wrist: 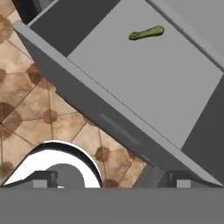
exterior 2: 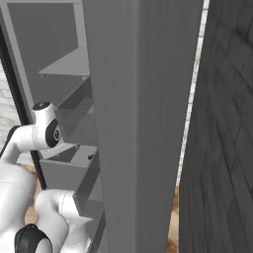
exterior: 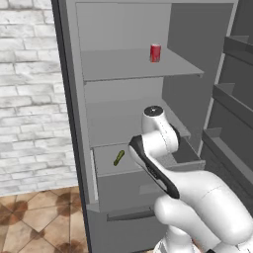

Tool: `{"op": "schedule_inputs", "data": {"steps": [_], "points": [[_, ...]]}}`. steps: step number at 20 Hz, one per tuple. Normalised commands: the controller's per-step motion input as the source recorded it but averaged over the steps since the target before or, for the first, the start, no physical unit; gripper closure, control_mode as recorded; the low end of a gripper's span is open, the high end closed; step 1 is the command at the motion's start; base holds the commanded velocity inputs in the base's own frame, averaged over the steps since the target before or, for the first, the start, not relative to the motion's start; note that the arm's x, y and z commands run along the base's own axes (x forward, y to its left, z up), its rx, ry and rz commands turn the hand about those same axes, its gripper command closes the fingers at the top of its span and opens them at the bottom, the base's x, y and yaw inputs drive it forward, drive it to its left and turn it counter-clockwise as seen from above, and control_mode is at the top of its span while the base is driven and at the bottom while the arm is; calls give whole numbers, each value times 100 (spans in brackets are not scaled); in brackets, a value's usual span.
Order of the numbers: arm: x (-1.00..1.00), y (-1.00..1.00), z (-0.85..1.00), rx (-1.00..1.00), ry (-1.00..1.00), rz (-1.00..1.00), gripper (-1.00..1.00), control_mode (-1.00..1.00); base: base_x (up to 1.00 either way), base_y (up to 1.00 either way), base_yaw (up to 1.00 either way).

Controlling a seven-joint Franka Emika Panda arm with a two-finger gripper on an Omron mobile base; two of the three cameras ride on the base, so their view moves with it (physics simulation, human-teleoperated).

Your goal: Fully open the fridge drawer.

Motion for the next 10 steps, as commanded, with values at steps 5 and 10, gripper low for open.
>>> {"op": "schedule_inputs", "data": {"steps": [5, 10], "points": [[37, 27, -48, 0, 15, 25, -100, -100, 0, 0, 0], [42, 34, -23, 0, 15, 15, -100, -100, 0, 0, 0]]}}
